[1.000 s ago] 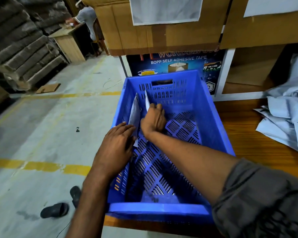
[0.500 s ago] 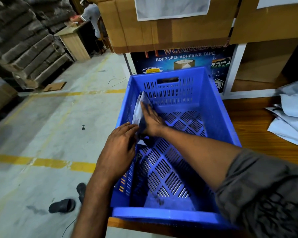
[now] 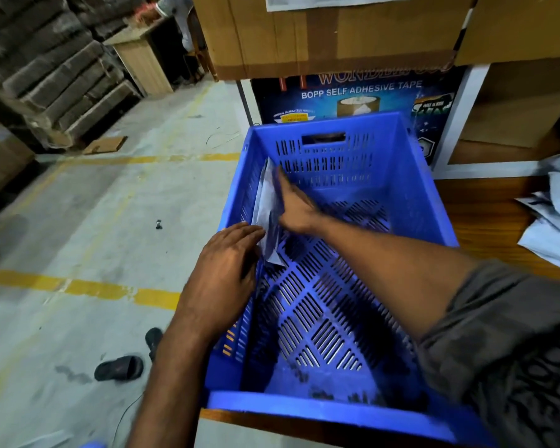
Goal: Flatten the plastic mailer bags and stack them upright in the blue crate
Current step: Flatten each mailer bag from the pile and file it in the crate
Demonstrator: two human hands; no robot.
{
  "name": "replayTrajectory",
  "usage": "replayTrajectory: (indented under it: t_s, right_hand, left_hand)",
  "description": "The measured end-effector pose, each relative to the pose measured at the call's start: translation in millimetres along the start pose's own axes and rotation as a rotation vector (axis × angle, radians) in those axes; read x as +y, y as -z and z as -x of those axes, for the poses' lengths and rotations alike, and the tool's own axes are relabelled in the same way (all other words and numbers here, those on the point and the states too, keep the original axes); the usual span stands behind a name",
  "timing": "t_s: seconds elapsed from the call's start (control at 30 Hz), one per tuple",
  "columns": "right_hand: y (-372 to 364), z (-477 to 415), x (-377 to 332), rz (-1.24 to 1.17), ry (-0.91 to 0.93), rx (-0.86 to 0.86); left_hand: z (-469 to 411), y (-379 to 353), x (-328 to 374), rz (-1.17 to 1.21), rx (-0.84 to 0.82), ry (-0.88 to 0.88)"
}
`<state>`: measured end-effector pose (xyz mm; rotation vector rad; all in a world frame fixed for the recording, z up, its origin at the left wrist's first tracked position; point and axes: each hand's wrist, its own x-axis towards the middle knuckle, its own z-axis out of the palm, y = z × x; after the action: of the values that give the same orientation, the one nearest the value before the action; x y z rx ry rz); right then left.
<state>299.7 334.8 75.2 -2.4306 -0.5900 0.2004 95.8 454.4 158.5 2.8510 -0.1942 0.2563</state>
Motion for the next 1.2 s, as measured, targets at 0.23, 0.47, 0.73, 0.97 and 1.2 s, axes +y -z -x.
replayTrajectory:
  t_s: [0.23, 0.47, 0.73, 0.97, 1.2]
  right_hand:
    - [-44, -7, -35, -0.721, -0.295, 0.258]
    - [-76, 1, -31, -0.501, -0.258, 0.343]
    - [-74, -19, -28, -0.435, -0.21, 0.298]
    - [-45, -14, -18, -0.48, -0.178, 0.355]
    - [-31, -11, -17, -0.324, -0.091, 0.224]
  left_hand:
    - [1, 2, 1, 0.008, 0.006, -0.002]
    - [1, 3, 2, 0.031, 0.032, -0.006]
    - [1, 3, 1, 0.013, 0.009, -0.013]
    - [1, 4, 3, 0.013, 0.025, 0.0]
    - [1, 5, 4, 0.025, 0.026, 0.006]
